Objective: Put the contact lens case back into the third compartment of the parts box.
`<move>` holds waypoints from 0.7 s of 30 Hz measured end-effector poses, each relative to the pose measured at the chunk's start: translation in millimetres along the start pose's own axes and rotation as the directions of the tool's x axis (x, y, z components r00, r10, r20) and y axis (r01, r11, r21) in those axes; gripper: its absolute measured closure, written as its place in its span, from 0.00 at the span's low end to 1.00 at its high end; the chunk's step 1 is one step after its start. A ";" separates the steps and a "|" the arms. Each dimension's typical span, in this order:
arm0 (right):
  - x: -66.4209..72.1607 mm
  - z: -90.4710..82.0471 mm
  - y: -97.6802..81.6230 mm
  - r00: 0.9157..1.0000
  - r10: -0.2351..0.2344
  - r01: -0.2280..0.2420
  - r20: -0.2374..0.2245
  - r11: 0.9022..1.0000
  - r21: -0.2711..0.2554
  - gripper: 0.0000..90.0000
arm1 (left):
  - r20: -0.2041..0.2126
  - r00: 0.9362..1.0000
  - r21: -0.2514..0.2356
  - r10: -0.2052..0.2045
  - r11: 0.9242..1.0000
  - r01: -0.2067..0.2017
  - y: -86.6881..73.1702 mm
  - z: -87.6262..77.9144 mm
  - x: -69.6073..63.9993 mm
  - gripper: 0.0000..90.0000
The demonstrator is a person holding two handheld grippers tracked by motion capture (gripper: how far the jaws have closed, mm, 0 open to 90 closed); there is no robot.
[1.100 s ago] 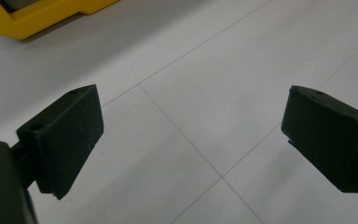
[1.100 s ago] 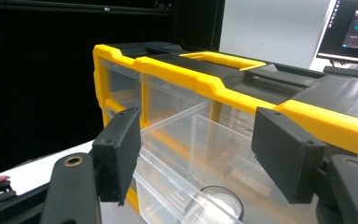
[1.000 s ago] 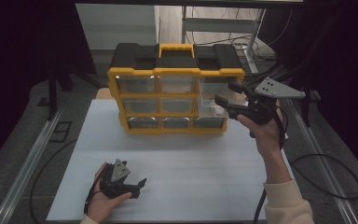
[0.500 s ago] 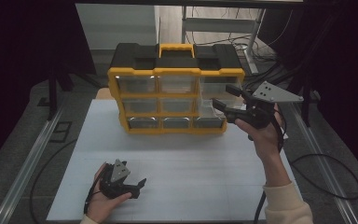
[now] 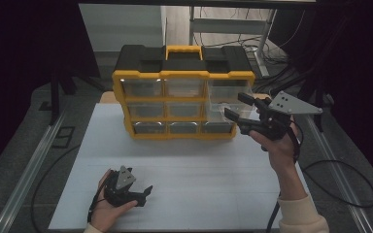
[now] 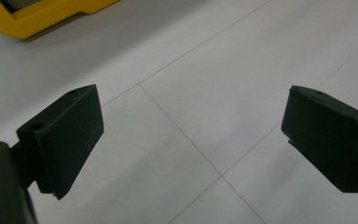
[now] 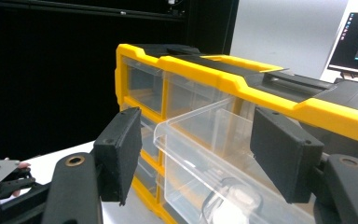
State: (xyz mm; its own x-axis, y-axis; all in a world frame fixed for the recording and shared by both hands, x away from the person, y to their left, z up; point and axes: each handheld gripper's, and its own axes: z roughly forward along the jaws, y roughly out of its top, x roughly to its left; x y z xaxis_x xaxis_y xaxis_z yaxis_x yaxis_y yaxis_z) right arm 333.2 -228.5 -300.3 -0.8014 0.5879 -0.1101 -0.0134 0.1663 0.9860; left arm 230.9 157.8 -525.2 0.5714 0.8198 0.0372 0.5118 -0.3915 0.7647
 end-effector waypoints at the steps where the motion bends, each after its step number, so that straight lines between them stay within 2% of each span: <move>1: 0.0 0.0 0.0 1.000 0.000 0.000 0.000 1.000 0.000 0.38 | 0.000 1.000 0.000 0.000 1.000 0.000 0.0 0.1 -0.1 0.07; 21: 8.3 -22.6 -10.8 0.999 -0.003 0.002 -0.033 1.000 -0.030 0.39 | -0.004 1.000 0.000 0.001 1.000 -0.001 0.3 0.4 -0.3 0.07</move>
State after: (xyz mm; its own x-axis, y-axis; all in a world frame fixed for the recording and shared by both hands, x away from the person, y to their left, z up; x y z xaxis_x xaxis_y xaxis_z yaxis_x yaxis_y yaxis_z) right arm 313.2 -243.3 -309.1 -0.8208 0.5608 -0.1091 -0.0332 0.1439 0.9890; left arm 231.2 157.2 -525.3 0.5692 0.8212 0.0402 0.5116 -0.3920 0.7646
